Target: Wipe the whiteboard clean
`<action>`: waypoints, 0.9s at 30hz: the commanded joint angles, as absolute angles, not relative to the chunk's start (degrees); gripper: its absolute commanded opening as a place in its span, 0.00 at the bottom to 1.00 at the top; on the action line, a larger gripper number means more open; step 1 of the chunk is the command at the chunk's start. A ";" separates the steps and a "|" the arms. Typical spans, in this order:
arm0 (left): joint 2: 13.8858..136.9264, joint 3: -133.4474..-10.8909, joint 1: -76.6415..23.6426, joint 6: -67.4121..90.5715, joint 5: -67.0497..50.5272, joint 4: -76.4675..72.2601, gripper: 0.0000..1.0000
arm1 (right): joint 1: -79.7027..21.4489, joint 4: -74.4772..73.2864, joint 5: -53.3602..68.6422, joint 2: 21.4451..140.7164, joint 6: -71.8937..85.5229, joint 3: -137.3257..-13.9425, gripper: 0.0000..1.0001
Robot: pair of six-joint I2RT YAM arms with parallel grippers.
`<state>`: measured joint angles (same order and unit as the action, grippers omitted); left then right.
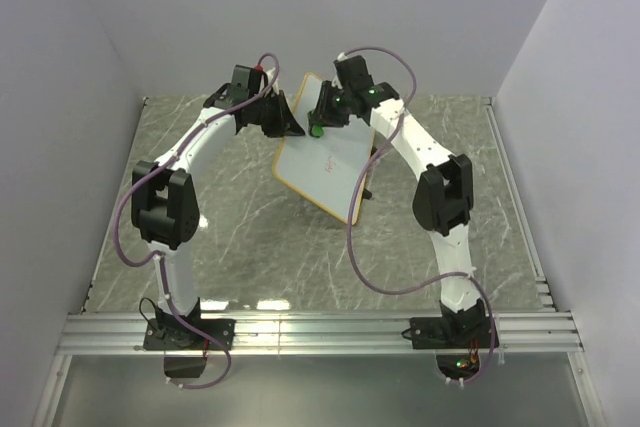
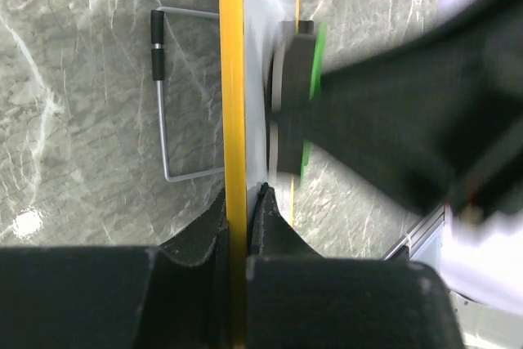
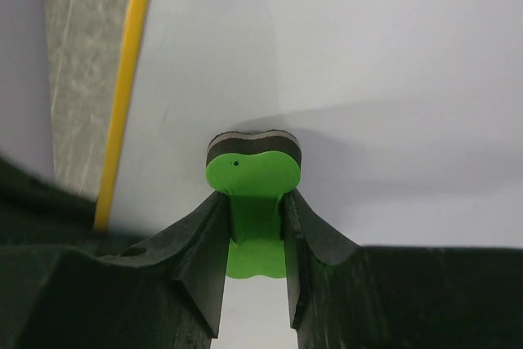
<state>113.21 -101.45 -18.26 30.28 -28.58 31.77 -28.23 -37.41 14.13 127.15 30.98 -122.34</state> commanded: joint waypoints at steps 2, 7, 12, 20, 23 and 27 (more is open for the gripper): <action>112.06 -99.41 -23.64 18.90 -25.58 38.06 0.00 | -27.79 -44.03 14.33 141.23 31.81 -123.05 0.00; 111.18 -99.05 -23.73 18.72 -24.96 38.49 0.00 | -24.87 -44.73 15.91 144.14 33.93 -123.05 0.00; 111.62 -100.11 -23.73 18.72 -24.61 38.85 0.00 | -27.41 -41.23 17.05 138.19 31.56 -111.32 0.00; 112.15 -99.67 -23.73 19.07 -24.52 37.79 0.00 | -38.05 -32.44 18.02 124.81 30.76 -91.78 0.00; 112.15 -99.32 -23.73 19.25 -24.61 37.53 0.00 | -39.64 -31.47 18.54 123.22 31.64 -90.00 0.00; 111.62 -98.70 -23.82 19.42 -24.96 37.27 0.00 | -38.94 -32.08 17.23 123.40 31.82 -92.89 0.00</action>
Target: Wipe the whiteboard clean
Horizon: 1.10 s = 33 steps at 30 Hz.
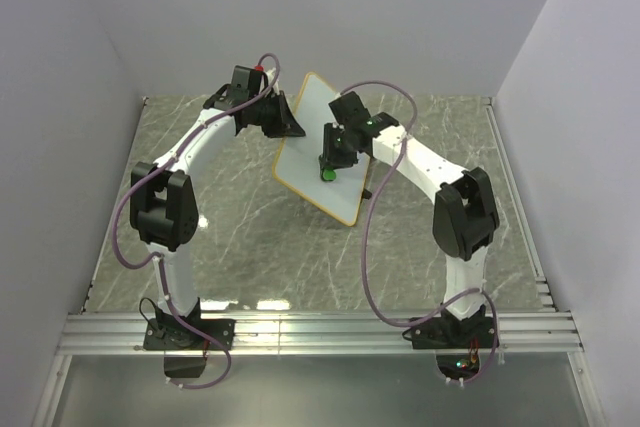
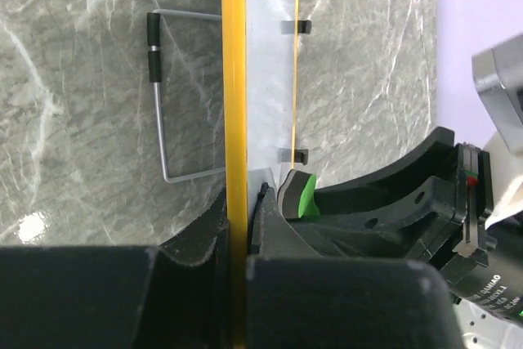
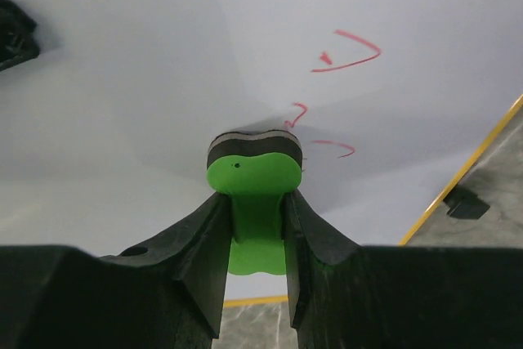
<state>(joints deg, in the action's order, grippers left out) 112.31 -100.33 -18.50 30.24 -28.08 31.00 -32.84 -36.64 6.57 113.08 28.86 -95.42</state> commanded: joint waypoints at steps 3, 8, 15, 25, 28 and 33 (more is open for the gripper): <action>110.83 -98.17 -24.08 19.42 -24.87 37.18 0.00 | -37.45 -34.88 16.70 126.20 31.82 -100.35 0.00; 110.21 -98.09 -24.35 19.34 -24.26 37.53 0.00 | -35.25 -39.55 15.82 132.09 31.73 -112.58 0.00; 109.78 -98.70 -24.70 19.25 -24.08 38.23 0.00 | -30.24 -35.43 21.09 136.67 37.78 -109.60 0.00; 111.09 -100.19 -24.87 19.25 -24.26 38.76 0.00 | -31.11 -34.46 19.78 133.34 35.77 -102.15 0.00; 111.80 -100.72 -24.87 19.34 -24.52 38.76 0.00 | -31.38 -31.65 20.13 131.32 37.00 -94.60 0.00; 112.23 -100.99 -24.87 19.34 -24.96 38.50 0.00 | -32.60 -32.60 18.64 130.34 36.83 -90.09 0.00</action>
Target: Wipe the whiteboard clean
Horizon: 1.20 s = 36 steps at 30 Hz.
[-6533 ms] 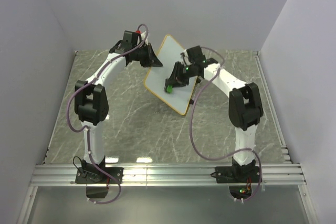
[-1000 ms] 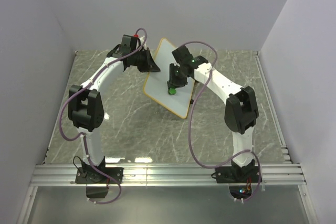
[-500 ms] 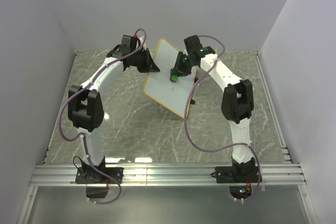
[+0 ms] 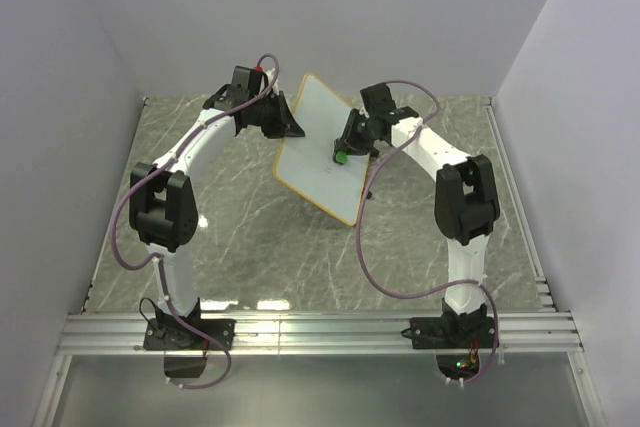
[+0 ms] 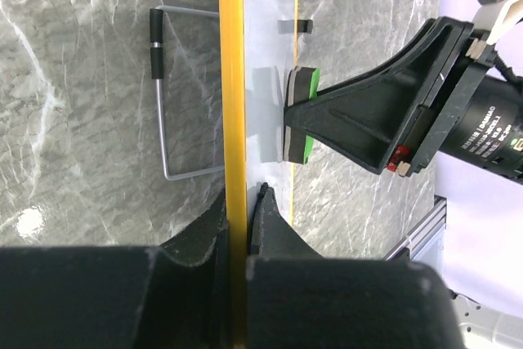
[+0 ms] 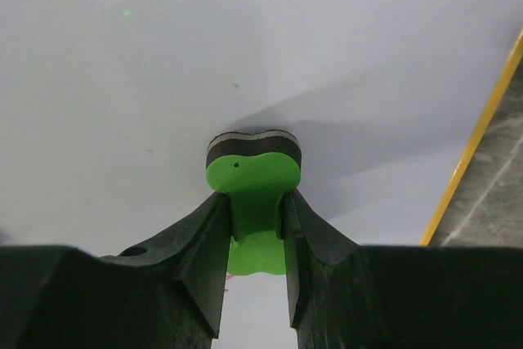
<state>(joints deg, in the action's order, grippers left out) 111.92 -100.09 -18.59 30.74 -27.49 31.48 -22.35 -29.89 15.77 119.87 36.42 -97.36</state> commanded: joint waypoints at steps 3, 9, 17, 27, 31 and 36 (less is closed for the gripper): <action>112.24 -100.90 -24.87 19.34 -24.96 38.32 0.00 | -33.22 -32.43 18.98 129.99 37.00 -89.39 0.00; 112.06 -100.72 -24.87 19.42 -25.05 38.23 0.00 | -33.40 -36.12 19.95 130.17 37.96 -101.29 0.00; 112.06 -101.25 -24.87 19.34 -24.61 38.50 0.00 | -35.33 -38.41 22.85 129.56 40.69 -111.80 0.00; 111.89 -101.25 -24.87 19.25 -24.43 38.58 0.00 | -34.81 -31.30 24.96 129.11 41.66 -92.39 0.00; 111.88 -101.25 -24.87 19.34 -24.70 38.50 0.00 | -33.49 -27.78 24.96 128.23 42.54 -84.39 0.00; 111.71 -101.16 -24.87 19.42 -24.87 38.41 0.00 | -32.43 -26.80 23.21 128.41 42.45 -78.67 0.00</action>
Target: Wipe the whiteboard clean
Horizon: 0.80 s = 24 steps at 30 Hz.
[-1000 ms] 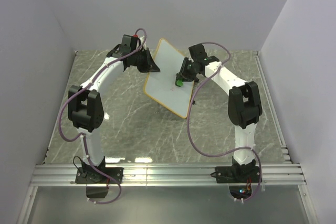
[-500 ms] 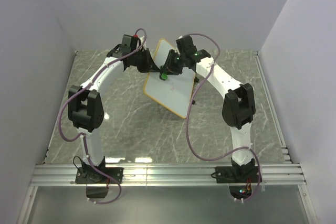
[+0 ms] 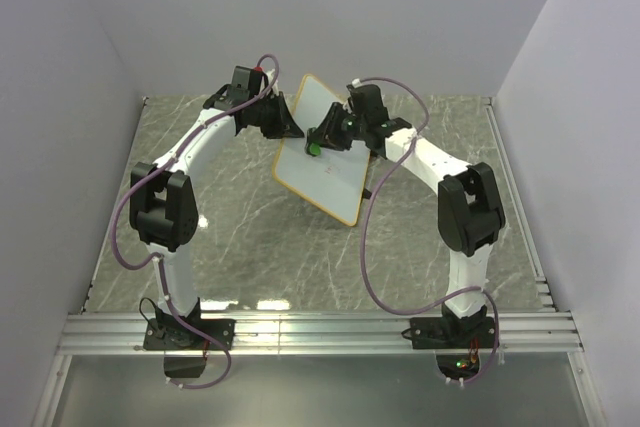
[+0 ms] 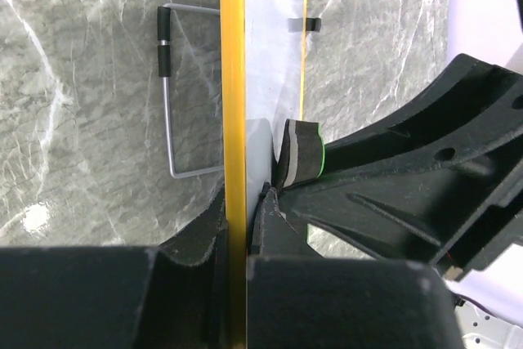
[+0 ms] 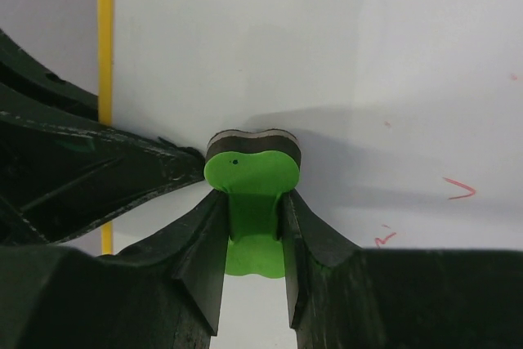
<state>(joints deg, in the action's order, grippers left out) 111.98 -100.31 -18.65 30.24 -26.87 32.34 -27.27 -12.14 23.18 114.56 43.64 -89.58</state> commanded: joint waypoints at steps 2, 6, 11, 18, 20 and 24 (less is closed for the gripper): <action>111.45 -100.90 -24.87 19.42 -24.87 38.23 0.00 | -32.17 -28.82 20.49 128.41 42.28 -78.31 0.00; 111.18 -100.46 -24.96 19.51 -25.14 38.06 0.00 | -32.26 -32.95 15.14 127.80 41.92 -78.05 0.00; 111.01 -100.46 -24.96 19.51 -25.31 37.97 0.00 | -31.90 -37.17 8.44 124.82 42.01 -75.51 0.00; 111.09 -100.64 -25.22 19.69 -25.58 37.88 0.00 | -31.91 -34.19 9.14 124.62 43.07 -70.40 0.00; 111.09 -100.64 -25.31 19.69 -25.75 37.88 0.00 | -31.99 -33.93 10.11 126.12 42.89 -70.75 0.00; 111.01 -100.28 -25.49 19.78 -25.84 37.62 0.00 | -32.69 -34.54 10.37 124.81 43.06 -72.59 0.00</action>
